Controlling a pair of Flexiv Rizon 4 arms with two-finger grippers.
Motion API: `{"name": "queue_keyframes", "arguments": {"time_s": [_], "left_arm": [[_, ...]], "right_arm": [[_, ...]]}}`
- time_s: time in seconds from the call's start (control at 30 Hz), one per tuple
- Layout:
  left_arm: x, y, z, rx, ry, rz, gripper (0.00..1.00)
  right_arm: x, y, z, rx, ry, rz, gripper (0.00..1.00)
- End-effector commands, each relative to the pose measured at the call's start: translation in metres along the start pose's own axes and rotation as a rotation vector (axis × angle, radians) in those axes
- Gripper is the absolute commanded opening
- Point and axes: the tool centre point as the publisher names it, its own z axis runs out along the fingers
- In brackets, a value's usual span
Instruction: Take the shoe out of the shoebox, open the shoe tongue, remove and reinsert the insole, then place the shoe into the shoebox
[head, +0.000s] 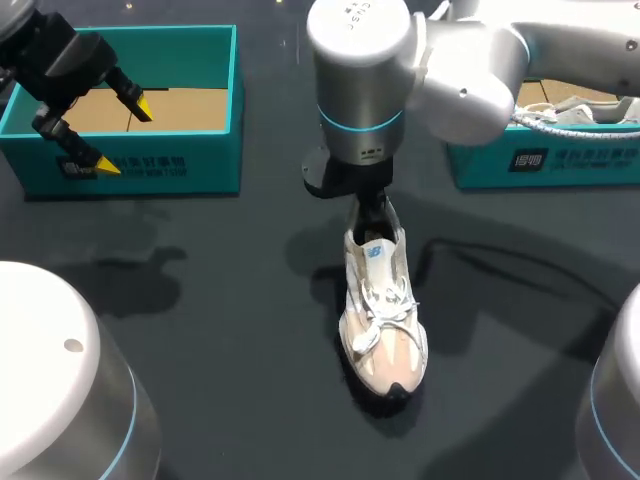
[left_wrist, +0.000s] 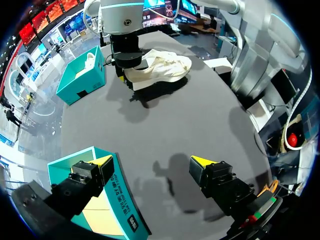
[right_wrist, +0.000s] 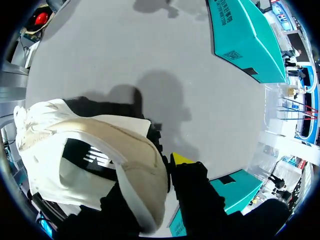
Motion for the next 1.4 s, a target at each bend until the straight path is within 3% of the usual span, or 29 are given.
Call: {"name": "queue_keyframes", "arguments": {"time_s": [0.03,0.1,0.7,1.03,1.27,1.4], "left_arm": [[0.000,0.000,0.000,-0.003,0.002,0.000,1.00],[0.000,0.000,0.000,-0.003,0.002,0.000,1.00],[0.000,0.000,0.000,-0.003,0.002,0.000,1.00],[0.000,0.000,0.000,-0.003,0.002,0.000,1.00],[0.000,0.000,0.000,-0.003,0.002,0.000,1.00],[0.000,0.000,0.000,-0.003,0.002,0.000,1.00]], "right_arm": [[-0.001,-0.029,-0.047,-0.032,-0.022,0.007,0.00],[-0.005,-0.034,-0.058,-0.024,-0.014,0.023,0.00],[-0.005,-0.034,-0.058,-0.024,-0.014,0.023,0.00],[-0.031,-0.089,-0.100,-0.023,-0.022,0.005,0.00],[-0.065,-0.151,-0.114,-0.025,-0.043,-0.027,0.00],[-0.065,-0.151,-0.114,-0.025,-0.043,-0.027,0.00]]}}
